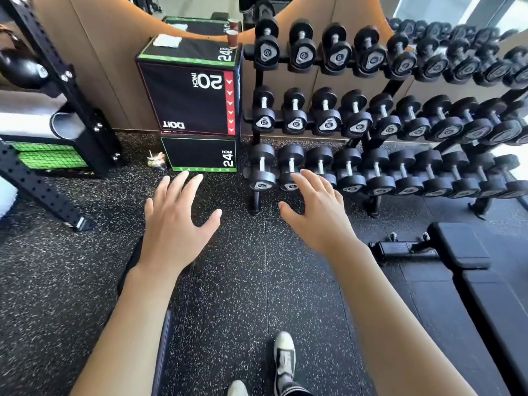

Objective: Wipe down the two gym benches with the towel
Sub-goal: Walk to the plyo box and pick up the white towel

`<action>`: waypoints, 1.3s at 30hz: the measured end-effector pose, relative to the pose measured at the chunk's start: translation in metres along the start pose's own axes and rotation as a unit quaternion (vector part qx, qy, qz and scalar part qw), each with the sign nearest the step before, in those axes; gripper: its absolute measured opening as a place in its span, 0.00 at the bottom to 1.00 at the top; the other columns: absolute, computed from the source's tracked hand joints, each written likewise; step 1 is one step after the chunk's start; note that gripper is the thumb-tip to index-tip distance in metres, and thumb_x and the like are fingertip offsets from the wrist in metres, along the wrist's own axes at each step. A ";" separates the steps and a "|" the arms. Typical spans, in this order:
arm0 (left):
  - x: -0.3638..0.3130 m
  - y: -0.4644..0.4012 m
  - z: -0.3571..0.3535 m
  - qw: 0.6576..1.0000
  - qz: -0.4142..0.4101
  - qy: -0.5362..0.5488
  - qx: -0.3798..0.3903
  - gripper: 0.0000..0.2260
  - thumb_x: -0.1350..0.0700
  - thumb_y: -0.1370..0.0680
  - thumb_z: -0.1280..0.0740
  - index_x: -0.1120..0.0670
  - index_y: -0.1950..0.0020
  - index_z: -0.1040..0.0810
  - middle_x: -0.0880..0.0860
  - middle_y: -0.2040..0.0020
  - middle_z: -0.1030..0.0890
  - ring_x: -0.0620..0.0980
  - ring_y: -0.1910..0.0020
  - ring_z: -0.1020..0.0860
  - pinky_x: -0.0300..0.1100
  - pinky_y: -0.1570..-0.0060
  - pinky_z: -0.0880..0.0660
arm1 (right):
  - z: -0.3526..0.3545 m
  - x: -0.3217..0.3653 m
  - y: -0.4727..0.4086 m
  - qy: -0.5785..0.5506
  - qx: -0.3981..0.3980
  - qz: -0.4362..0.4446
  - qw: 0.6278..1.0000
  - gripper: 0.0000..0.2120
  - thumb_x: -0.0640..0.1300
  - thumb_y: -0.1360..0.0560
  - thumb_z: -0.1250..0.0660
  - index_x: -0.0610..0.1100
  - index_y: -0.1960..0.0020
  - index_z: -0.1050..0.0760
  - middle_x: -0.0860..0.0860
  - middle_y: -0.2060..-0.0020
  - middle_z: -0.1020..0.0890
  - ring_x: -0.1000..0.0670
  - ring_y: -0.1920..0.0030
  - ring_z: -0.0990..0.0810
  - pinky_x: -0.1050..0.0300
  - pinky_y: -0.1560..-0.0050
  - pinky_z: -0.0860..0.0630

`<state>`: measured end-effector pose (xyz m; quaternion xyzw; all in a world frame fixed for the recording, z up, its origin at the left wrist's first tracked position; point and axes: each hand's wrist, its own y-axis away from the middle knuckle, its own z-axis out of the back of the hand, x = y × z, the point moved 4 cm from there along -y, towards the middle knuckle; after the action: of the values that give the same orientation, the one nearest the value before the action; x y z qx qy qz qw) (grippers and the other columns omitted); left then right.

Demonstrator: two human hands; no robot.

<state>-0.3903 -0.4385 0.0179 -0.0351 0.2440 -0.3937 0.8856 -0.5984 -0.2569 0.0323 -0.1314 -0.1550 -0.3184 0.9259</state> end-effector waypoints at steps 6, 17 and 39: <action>0.003 -0.064 -0.024 1.000 0.018 -0.010 -0.007 0.32 0.38 0.20 0.33 0.48 0.18 0.35 0.52 0.17 0.36 0.58 0.17 0.43 0.69 0.23 0.40 | -0.016 -0.016 -0.075 -0.002 0.009 0.018 1.000 0.33 0.63 0.21 0.39 0.51 0.20 0.39 0.52 0.21 0.37 0.47 0.20 0.43 0.39 0.22 0.41; -0.027 -0.210 -0.061 0.997 0.051 -0.044 -0.025 0.33 0.38 0.20 0.33 0.48 0.18 0.35 0.52 0.17 0.36 0.56 0.17 0.43 0.66 0.22 0.39 | -0.014 -0.074 -0.245 -0.015 0.009 0.059 0.998 0.33 0.62 0.21 0.38 0.50 0.21 0.37 0.52 0.21 0.36 0.46 0.21 0.43 0.39 0.24 0.42; 0.035 -0.386 -0.095 0.996 0.072 -0.047 -0.014 0.32 0.37 0.20 0.35 0.46 0.18 0.35 0.50 0.17 0.37 0.56 0.16 0.44 0.67 0.22 0.40 | -0.064 -0.057 -0.441 -0.045 0.020 0.077 0.996 0.33 0.64 0.22 0.41 0.52 0.21 0.37 0.54 0.21 0.37 0.47 0.20 0.43 0.38 0.23 0.41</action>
<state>-0.6764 -0.7162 0.0188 -0.0478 0.2096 -0.3232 0.9216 -0.9061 -0.5842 0.0162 -0.1385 -0.1919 -0.2366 0.9423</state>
